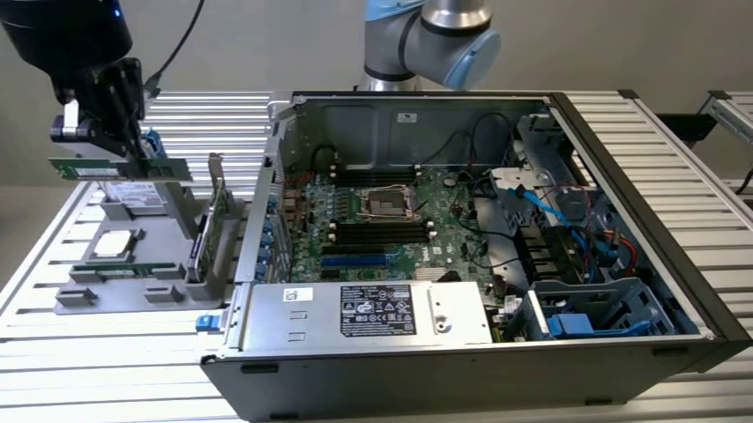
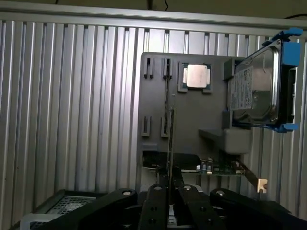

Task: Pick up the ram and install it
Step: 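Pick up the ram and move it above insertion slot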

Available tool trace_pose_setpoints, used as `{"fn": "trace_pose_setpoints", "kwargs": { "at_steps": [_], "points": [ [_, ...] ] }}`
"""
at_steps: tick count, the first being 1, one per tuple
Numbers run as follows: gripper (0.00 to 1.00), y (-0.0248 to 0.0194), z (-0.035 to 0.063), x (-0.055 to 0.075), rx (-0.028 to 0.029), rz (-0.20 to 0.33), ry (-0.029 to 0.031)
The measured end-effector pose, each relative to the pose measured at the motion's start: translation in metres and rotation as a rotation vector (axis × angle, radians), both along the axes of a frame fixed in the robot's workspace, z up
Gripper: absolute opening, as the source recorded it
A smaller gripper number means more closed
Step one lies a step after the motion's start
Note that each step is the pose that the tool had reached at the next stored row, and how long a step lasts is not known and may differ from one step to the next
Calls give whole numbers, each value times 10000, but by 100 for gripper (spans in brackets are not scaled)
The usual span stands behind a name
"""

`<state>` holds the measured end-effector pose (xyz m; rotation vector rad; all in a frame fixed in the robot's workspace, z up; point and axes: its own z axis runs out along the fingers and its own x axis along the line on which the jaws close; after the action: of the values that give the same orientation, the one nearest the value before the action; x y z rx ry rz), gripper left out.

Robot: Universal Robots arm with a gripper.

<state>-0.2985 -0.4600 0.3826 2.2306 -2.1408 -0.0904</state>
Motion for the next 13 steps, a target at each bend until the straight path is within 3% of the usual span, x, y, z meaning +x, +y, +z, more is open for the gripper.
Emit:
{"fn": "trace_pose_setpoints", "kwargs": {
  "at_steps": [13],
  "points": [
    [14, 45, 42, 516, 104, 3, 3]
  ]
}}
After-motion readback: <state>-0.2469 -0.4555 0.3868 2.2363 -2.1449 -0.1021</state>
